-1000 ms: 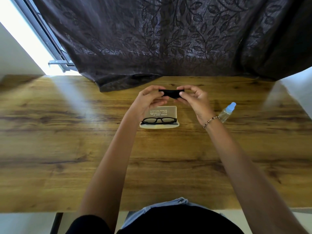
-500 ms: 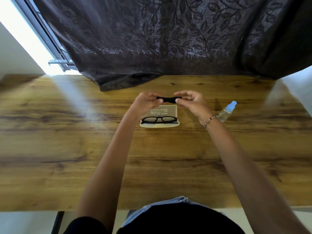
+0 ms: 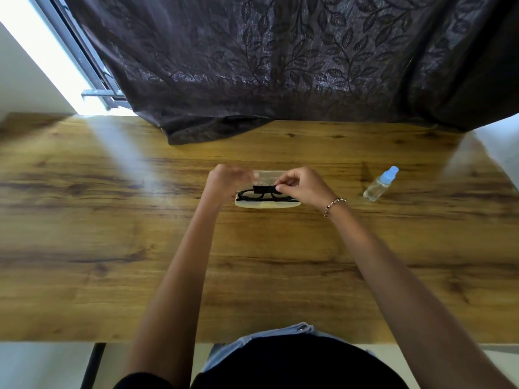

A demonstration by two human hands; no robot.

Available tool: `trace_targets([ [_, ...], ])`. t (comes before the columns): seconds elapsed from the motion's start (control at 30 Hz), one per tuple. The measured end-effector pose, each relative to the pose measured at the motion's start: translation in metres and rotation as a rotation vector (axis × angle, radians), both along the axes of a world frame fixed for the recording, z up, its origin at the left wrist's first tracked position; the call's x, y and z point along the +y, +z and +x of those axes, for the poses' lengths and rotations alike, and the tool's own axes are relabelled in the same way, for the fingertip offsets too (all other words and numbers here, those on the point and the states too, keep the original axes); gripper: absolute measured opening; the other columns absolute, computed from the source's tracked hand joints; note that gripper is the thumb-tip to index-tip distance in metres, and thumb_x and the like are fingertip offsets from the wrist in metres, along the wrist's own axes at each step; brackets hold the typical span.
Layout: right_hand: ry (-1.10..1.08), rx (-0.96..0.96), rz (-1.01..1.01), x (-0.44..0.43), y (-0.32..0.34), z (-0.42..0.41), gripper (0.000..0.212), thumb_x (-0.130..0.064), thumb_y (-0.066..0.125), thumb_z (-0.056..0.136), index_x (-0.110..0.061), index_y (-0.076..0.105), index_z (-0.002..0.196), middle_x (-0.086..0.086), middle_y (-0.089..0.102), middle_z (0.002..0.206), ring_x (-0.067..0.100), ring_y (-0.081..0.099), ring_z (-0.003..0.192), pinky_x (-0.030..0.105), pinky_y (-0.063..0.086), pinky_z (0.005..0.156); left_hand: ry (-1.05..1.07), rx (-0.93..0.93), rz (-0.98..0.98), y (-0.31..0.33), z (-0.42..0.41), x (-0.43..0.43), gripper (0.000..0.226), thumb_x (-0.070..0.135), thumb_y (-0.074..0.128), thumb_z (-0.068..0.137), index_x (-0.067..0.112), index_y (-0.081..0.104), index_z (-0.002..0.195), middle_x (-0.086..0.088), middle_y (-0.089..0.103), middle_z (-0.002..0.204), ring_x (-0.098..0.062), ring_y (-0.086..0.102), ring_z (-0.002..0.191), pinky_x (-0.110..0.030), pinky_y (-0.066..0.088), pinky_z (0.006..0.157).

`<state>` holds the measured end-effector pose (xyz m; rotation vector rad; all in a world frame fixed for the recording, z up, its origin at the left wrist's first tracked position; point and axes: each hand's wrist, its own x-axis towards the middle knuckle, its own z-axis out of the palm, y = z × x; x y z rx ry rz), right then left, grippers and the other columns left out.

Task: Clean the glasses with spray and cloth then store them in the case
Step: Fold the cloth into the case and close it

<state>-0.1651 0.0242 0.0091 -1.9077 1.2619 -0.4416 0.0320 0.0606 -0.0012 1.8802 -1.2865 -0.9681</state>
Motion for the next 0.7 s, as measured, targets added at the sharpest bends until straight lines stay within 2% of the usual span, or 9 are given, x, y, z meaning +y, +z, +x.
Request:
trace_targets([
  [0.07, 0.002, 0.008, 0.0, 0.002, -0.004, 0.0, 0.006, -0.015, 0.068, 0.085, -0.018, 0.072, 0.089, -0.013, 0.064, 0.073, -0.006, 0.055, 0.063, 0.0, 0.037, 0.051, 0.164, -0.038, -0.069, -0.005, 0.003, -0.003, 0.041, 0.045, 0.063, 0.085, 0.015, 0.067, 0.113, 0.002, 0.069, 0.11, -0.008, 0.059, 0.092, -0.02, 0.044, 0.079],
  [0.13, -0.01, -0.012, 0.016, 0.002, -0.007, -0.001, 0.006, -0.015, 0.068, 0.086, -0.018, 0.072, 0.089, -0.011, 0.065, 0.075, -0.005, 0.056, 0.065, 0.003, 0.04, 0.054, 0.245, -0.103, -0.05, -0.009, 0.005, -0.006, 0.042, 0.043, 0.058, 0.089, 0.013, 0.062, 0.119, -0.001, 0.067, 0.115, -0.011, 0.059, 0.094, -0.023, 0.047, 0.081],
  [0.23, -0.049, -0.046, 0.038, 0.002, -0.009, -0.003, 0.006, -0.017, 0.068, 0.086, -0.018, 0.072, 0.09, -0.005, 0.068, 0.08, 0.001, 0.057, 0.069, 0.012, 0.044, 0.061, 0.203, -0.074, 0.075, -0.017, 0.007, -0.012, 0.043, 0.041, 0.054, 0.093, 0.012, 0.056, 0.125, -0.004, 0.063, 0.12, -0.02, 0.06, 0.106, -0.036, 0.05, 0.094],
  [0.3, -0.057, -0.055, 0.047, 0.003, -0.011, -0.004, 0.006, -0.019, 0.069, 0.085, -0.019, 0.072, 0.09, -0.009, 0.067, 0.081, 0.0, 0.056, 0.07, 0.011, 0.042, 0.061, 0.192, -0.019, 0.107, -0.019, 0.007, -0.015, 0.041, 0.039, 0.053, 0.094, 0.013, 0.056, 0.125, -0.006, 0.063, 0.119, -0.022, 0.059, 0.106, -0.039, 0.049, 0.096],
  [0.4, -0.05, -0.054, 0.061, 0.003, -0.012, -0.005, 0.003, -0.021, 0.069, 0.085, -0.023, 0.071, 0.087, -0.016, 0.064, 0.082, -0.003, 0.054, 0.07, 0.011, 0.039, 0.06, 0.167, -0.013, 0.085, -0.022, 0.006, -0.015, 0.036, 0.033, 0.055, 0.094, 0.011, 0.061, 0.122, -0.006, 0.065, 0.113, -0.02, 0.06, 0.098, -0.035, 0.051, 0.092],
  [0.5, -0.048, -0.03, 0.06, 0.003, -0.013, -0.005, 0.003, -0.022, 0.069, 0.086, -0.025, 0.071, 0.085, -0.01, 0.068, 0.084, -0.001, 0.054, 0.068, 0.011, 0.042, 0.059, 0.154, 0.021, 0.034, -0.022, 0.006, -0.014, 0.029, 0.025, 0.059, 0.092, 0.008, 0.065, 0.116, -0.007, 0.066, 0.109, -0.019, 0.062, 0.096, -0.037, 0.053, 0.091],
  [0.6, -0.049, -0.004, 0.039, 0.002, -0.013, -0.006, 0.004, -0.022, 0.069, 0.085, -0.022, 0.072, 0.088, -0.009, 0.068, 0.083, -0.005, 0.055, 0.066, 0.005, 0.04, 0.054, 0.132, 0.085, -0.031, -0.021, 0.003, -0.014, 0.025, 0.02, 0.06, 0.092, 0.006, 0.066, 0.111, -0.009, 0.066, 0.108, -0.02, 0.066, 0.095, -0.038, 0.057, 0.086],
  [0.7, -0.067, 0.014, -0.021, 0.001, -0.011, -0.007, 0.007, -0.02, 0.073, 0.082, -0.02, 0.07, 0.088, -0.004, 0.068, 0.084, 0.004, 0.059, 0.073, 0.018, 0.048, 0.063, 0.145, 0.106, -0.124, -0.019, -0.001, -0.015, 0.018, 0.016, 0.06, 0.092, 0.008, 0.068, 0.106, -0.009, 0.068, 0.103, -0.02, 0.067, 0.092, -0.035, 0.059, 0.079],
])
